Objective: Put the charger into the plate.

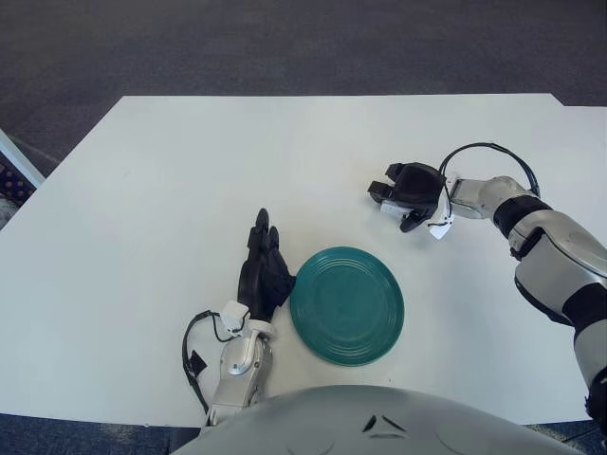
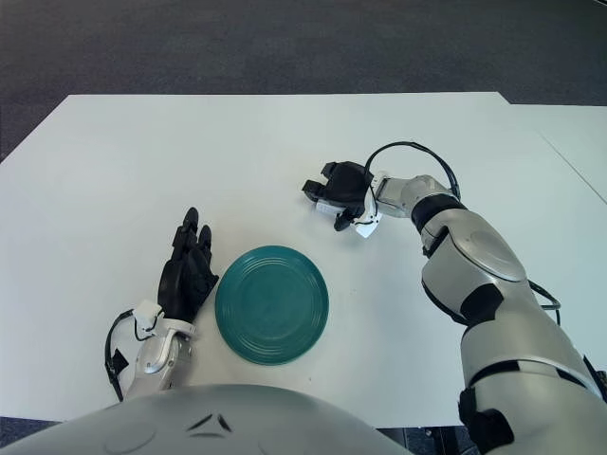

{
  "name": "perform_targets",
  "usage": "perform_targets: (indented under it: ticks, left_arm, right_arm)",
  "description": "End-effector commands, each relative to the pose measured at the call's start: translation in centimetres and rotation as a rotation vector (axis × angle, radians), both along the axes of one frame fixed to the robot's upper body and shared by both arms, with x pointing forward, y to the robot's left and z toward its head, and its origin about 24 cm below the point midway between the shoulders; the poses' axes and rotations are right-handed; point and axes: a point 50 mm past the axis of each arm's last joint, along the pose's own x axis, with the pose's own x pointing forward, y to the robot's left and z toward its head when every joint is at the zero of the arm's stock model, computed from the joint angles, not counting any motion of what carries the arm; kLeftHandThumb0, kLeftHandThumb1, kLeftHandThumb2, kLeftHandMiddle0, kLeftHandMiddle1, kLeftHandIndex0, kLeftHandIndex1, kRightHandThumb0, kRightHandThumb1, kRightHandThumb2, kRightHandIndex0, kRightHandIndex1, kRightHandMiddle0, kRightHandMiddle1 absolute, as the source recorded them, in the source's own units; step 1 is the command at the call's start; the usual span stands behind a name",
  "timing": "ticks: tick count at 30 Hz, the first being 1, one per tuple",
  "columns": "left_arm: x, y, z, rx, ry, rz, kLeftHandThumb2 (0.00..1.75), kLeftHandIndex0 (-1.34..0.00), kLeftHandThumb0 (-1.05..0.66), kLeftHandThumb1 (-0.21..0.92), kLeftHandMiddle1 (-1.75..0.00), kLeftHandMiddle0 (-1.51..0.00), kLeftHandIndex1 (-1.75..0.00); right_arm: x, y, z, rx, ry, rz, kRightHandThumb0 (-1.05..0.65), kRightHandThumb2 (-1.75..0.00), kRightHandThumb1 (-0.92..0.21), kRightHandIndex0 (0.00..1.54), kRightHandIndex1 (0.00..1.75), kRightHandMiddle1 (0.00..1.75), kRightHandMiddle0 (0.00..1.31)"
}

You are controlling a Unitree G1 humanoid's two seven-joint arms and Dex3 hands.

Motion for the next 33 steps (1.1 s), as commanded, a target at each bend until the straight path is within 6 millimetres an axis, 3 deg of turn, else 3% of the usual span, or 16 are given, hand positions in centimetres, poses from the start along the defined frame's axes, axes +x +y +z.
perform_targets:
  ticks: [1,9,21,33]
  left_arm:
    - [-0.3,-0.3,-0.7,-0.014,0.043,0.004,0.88,-0.02,-1.05,0.92,-0.01,-0.05,-0.02]
    - [-0.1,-0.1,-1.0,-0.045,0.04,0.013,0.86,-0.02,-1.05,0.92,0.0,-0.04,-0.02]
    - [0.1,-0.2,-1.0,-0.065,0.032,0.014,0.84,-0.03,-1.04,0.92,0.0,-0.04,-0.03]
    - [0.2,-0.2,-1.3,-0.054,0.041,0.001,0.84,-0.02,-1.05,0.92,0.0,-0.02,-0.03]
  right_arm:
    - [-0.6,0.3,-1.0,0.033,-0.012,0.023,-0.72,-0.76,-0.92,0.85,1.75,1.75,0.77]
    - [-1.1,0.6,-1.9,0.084,-0.052,0.035,-0.62,-0.74,-0.92,0.94,1.75,1.75,0.83]
    - [-1.3,0.9,-2.1,0.116,-0.072,0.049,-0.6,-0.75,-0.92,1.06,1.75,1.75,0.89]
    - [-0.9,1.1,-1.4,0.171,-0.11,0.052,-0.51,-0.65,-0.92,1.05,1.75,1.75,0.84]
